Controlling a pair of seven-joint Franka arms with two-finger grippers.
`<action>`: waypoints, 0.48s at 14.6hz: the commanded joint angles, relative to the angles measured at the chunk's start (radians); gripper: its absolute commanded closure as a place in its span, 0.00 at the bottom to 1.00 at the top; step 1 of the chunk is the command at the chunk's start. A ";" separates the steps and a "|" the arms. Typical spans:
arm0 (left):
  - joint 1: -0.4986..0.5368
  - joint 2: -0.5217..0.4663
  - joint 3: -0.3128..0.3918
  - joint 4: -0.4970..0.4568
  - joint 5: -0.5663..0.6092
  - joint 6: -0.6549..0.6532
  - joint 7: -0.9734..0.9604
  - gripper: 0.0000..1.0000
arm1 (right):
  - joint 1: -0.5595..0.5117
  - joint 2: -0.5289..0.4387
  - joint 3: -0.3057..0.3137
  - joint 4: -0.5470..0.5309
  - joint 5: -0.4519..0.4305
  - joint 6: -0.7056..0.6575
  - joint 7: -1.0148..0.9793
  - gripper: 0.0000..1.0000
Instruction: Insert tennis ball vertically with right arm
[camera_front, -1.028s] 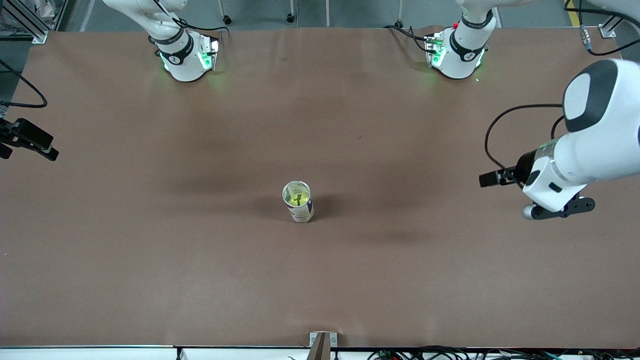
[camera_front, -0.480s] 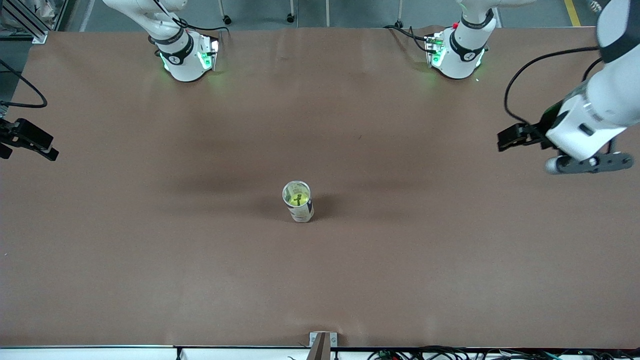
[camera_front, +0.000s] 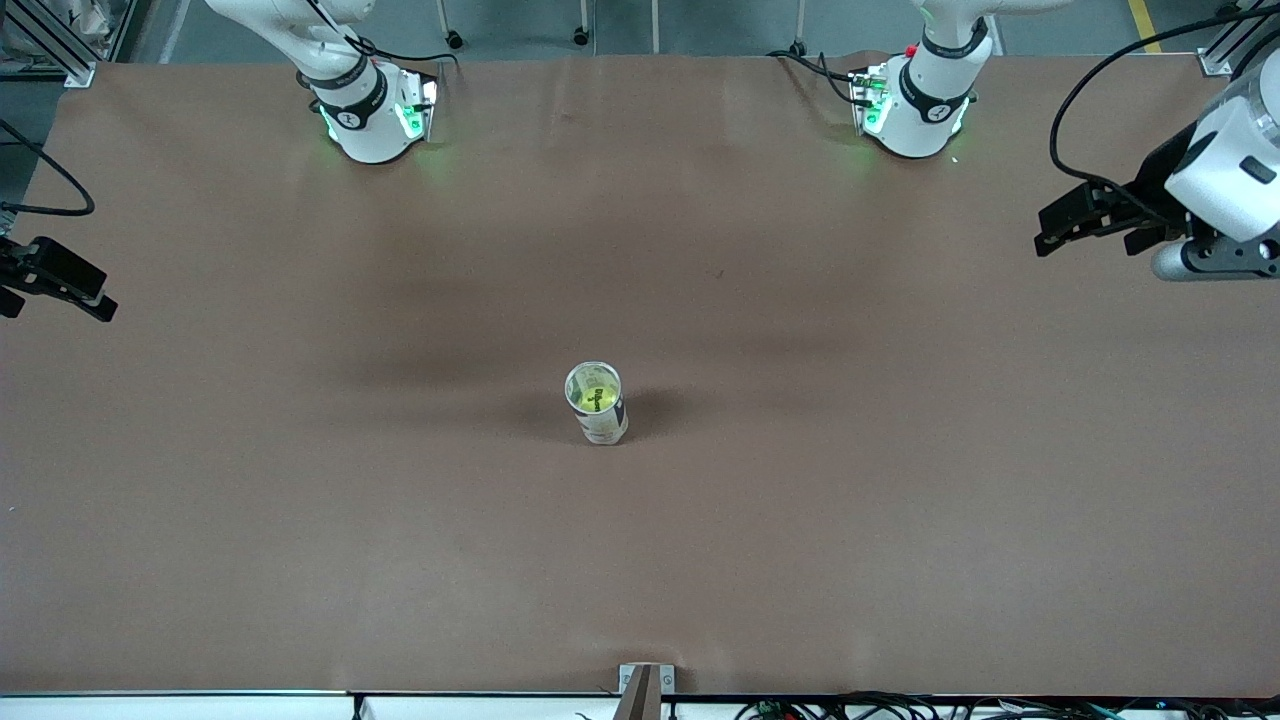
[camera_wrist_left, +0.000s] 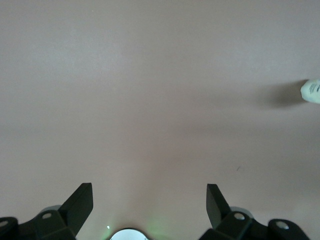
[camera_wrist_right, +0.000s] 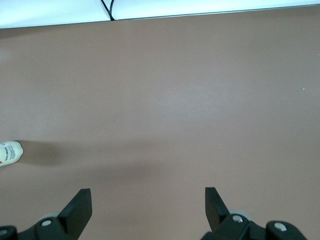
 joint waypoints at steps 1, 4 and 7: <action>0.004 -0.080 0.004 -0.085 0.018 0.004 0.066 0.00 | -0.011 0.008 0.007 0.016 0.002 -0.001 -0.002 0.00; 0.005 -0.114 0.006 -0.114 0.018 0.006 0.114 0.00 | -0.011 0.008 0.007 0.016 0.002 -0.003 -0.002 0.00; 0.024 -0.167 0.004 -0.148 0.018 0.023 0.106 0.00 | -0.013 0.009 0.007 0.016 0.002 -0.003 -0.002 0.00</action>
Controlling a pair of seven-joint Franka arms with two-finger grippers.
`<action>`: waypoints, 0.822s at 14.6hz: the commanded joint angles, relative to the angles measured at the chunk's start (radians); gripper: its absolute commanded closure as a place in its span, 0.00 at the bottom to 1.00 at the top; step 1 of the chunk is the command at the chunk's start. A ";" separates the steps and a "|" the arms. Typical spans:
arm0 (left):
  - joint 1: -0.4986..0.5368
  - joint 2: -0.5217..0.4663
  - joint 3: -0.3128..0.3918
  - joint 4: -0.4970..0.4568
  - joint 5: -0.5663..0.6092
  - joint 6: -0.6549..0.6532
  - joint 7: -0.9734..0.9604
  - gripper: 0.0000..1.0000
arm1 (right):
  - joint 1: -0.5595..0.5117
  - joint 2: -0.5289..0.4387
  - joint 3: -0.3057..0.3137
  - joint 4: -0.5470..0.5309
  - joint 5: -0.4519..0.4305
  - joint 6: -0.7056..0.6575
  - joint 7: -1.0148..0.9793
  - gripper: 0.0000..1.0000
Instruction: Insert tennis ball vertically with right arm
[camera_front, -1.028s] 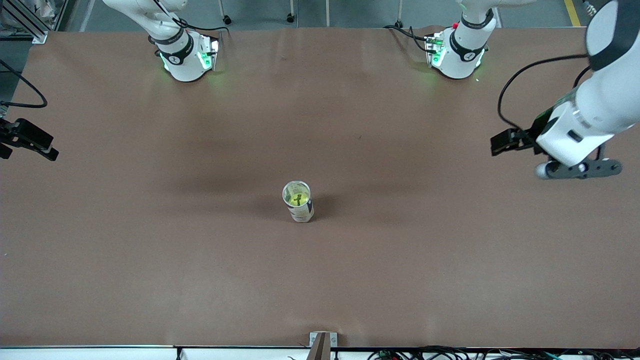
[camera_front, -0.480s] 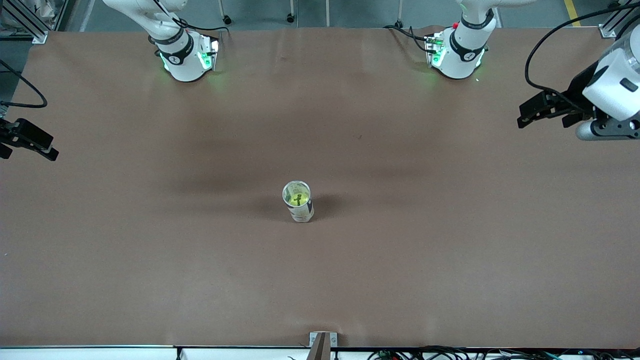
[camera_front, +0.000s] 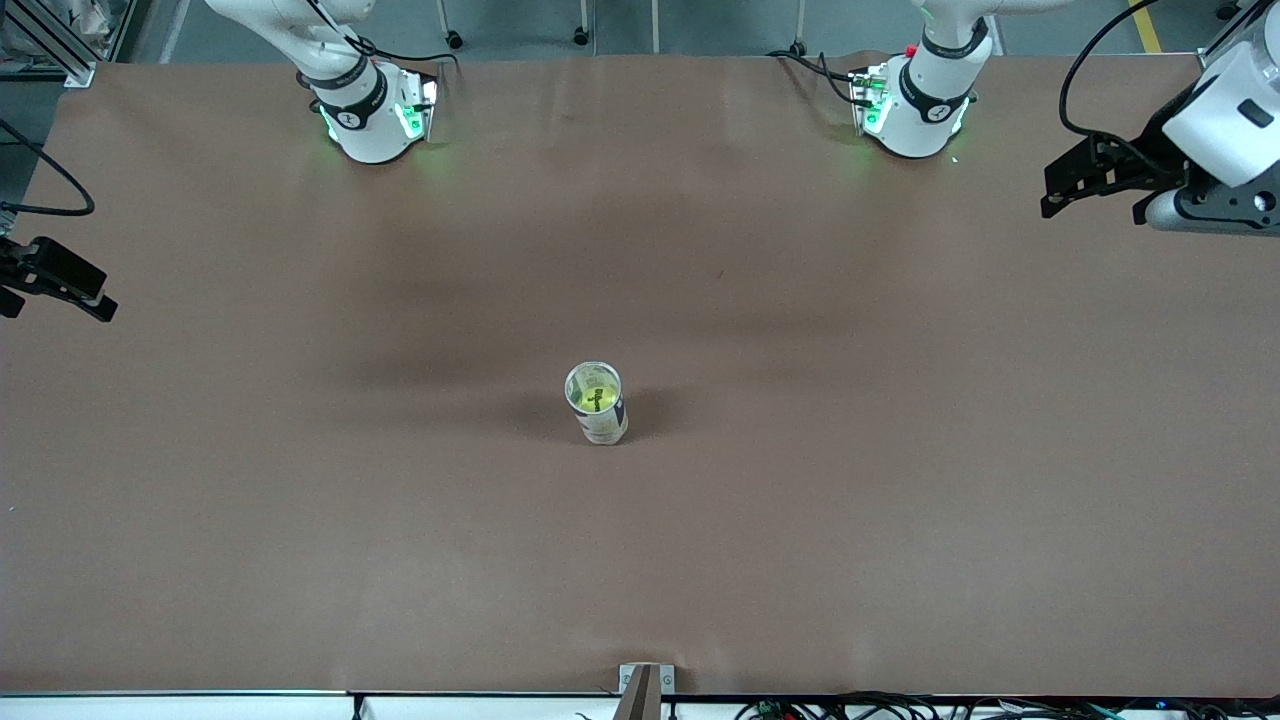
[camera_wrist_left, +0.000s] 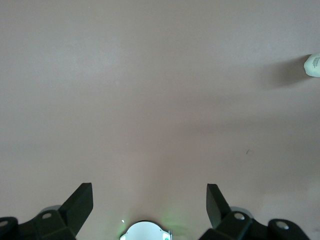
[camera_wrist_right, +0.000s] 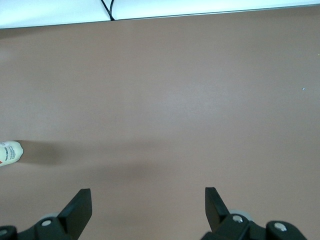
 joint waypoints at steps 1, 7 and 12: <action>0.015 -0.082 0.001 -0.075 0.013 0.038 0.017 0.00 | -0.006 0.009 0.007 0.016 0.002 -0.003 -0.001 0.00; 0.015 -0.107 0.003 -0.109 0.016 0.078 -0.017 0.00 | 0.001 0.009 0.010 0.013 0.004 -0.014 0.005 0.00; 0.014 -0.108 -0.005 -0.111 0.062 0.072 -0.036 0.00 | 0.001 0.008 0.009 0.013 0.004 -0.015 0.005 0.00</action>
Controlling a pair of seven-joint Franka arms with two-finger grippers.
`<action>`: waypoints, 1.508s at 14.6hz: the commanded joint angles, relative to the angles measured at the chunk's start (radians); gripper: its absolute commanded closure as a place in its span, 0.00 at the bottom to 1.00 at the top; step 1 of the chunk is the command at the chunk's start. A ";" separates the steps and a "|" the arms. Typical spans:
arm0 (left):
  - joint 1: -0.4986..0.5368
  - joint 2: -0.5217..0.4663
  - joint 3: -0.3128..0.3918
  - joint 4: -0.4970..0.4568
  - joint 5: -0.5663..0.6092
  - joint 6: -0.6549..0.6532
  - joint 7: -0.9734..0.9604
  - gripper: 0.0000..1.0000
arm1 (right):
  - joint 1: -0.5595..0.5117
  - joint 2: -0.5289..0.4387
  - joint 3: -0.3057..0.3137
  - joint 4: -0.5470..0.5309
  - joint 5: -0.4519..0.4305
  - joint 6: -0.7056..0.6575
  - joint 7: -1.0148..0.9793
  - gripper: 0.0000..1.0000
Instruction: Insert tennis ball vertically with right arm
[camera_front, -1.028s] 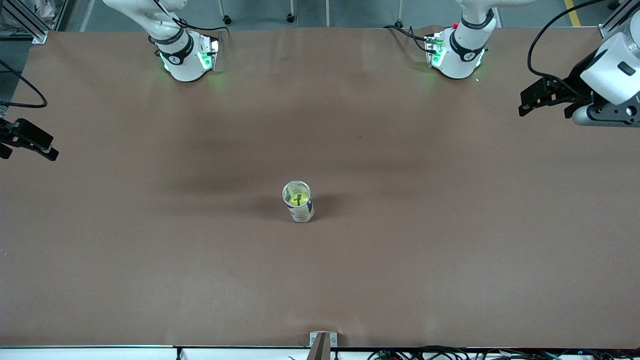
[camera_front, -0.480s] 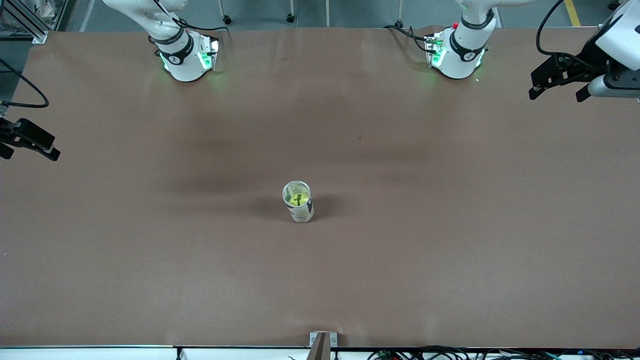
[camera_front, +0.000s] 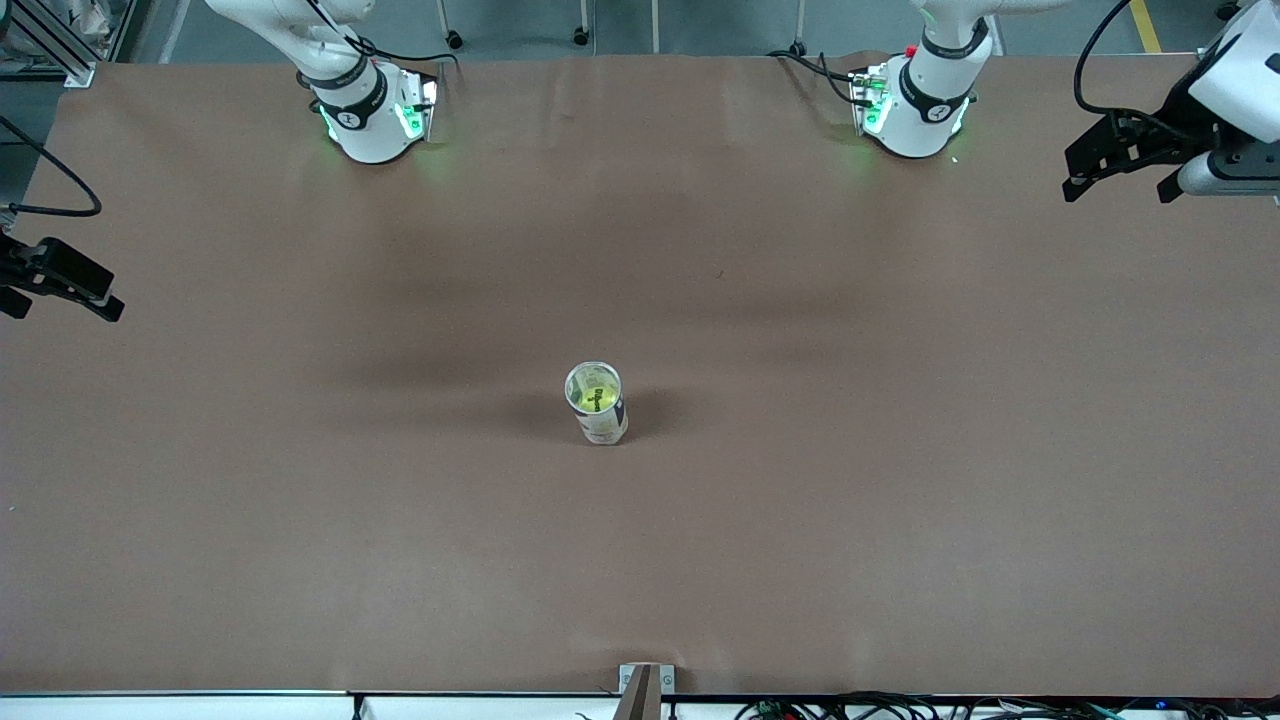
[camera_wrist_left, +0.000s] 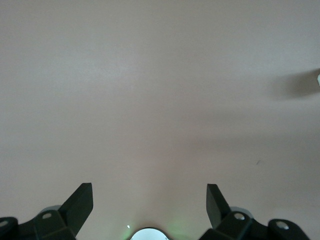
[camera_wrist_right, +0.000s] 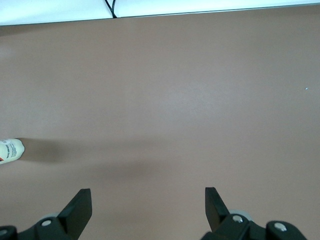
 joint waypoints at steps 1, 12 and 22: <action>-0.001 -0.026 -0.004 -0.022 0.022 0.014 -0.016 0.00 | -0.002 0.007 0.004 0.013 0.003 -0.011 0.005 0.00; -0.003 -0.026 -0.010 -0.018 0.020 0.011 -0.024 0.00 | -0.002 0.005 0.006 0.013 0.003 -0.011 0.002 0.00; -0.006 -0.026 -0.010 -0.016 0.017 -0.006 -0.024 0.00 | -0.002 0.005 0.006 0.015 0.003 -0.009 0.000 0.00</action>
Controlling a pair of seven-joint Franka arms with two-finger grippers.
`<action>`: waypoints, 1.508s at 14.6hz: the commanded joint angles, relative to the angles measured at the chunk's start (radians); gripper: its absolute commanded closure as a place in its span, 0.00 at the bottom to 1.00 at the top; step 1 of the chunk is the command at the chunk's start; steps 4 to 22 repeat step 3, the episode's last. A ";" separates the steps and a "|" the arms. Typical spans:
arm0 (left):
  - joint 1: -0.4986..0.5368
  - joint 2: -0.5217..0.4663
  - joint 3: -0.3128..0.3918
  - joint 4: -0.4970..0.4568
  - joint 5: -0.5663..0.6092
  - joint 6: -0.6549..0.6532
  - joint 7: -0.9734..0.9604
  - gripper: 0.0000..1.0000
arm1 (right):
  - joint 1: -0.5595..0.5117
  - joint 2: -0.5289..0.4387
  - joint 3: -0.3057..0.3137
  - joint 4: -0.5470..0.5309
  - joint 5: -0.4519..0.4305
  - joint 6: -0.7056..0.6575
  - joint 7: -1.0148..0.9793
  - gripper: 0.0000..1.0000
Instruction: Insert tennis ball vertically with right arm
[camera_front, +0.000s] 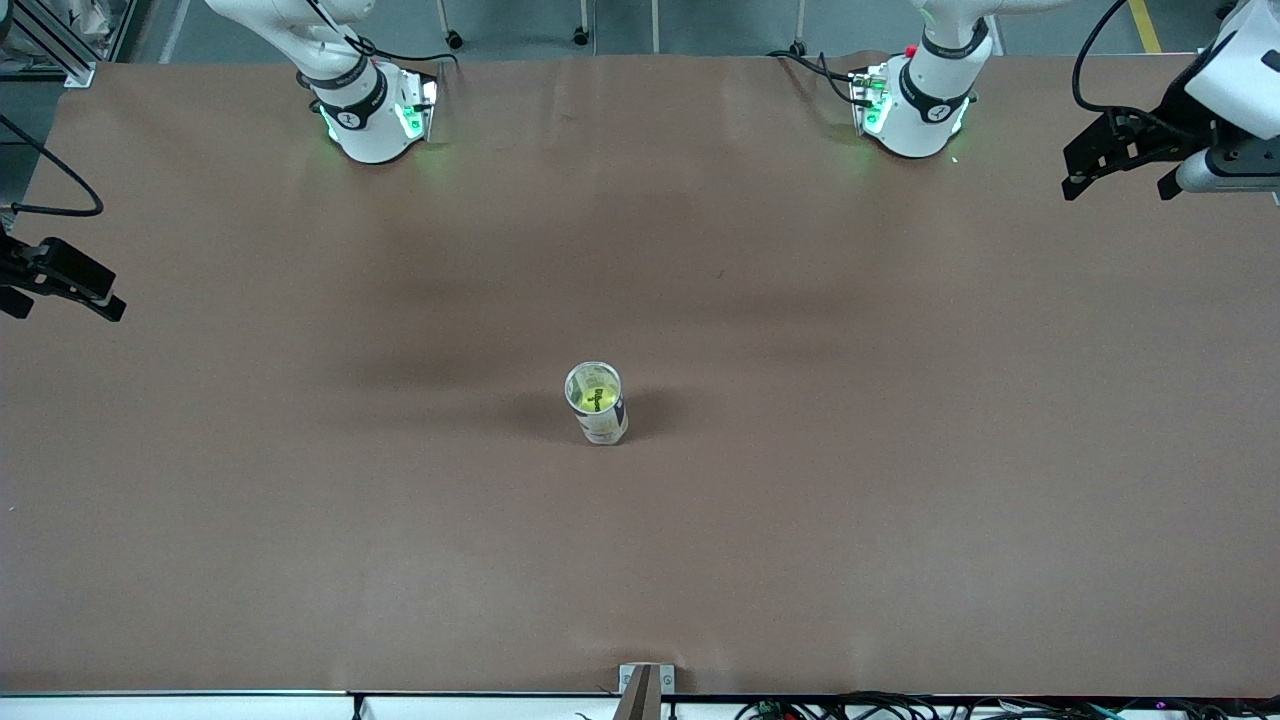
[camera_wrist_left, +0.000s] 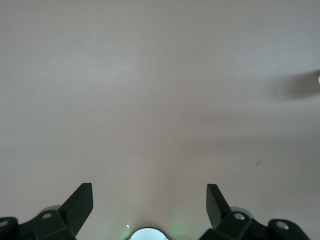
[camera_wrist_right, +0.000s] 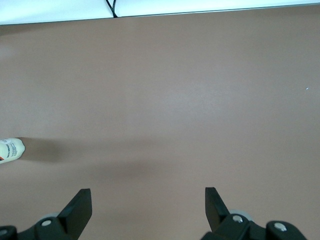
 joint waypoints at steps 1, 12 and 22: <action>-0.005 -0.022 -0.003 -0.016 0.016 -0.003 -0.010 0.00 | -0.002 0.005 0.004 0.015 0.003 -0.008 0.000 0.00; -0.005 -0.022 -0.003 -0.016 0.016 -0.003 -0.010 0.00 | -0.004 0.005 0.004 0.015 0.003 -0.005 0.000 0.00; -0.005 -0.022 -0.003 -0.016 0.016 -0.003 -0.010 0.00 | -0.004 0.005 0.004 0.015 0.003 -0.005 0.000 0.00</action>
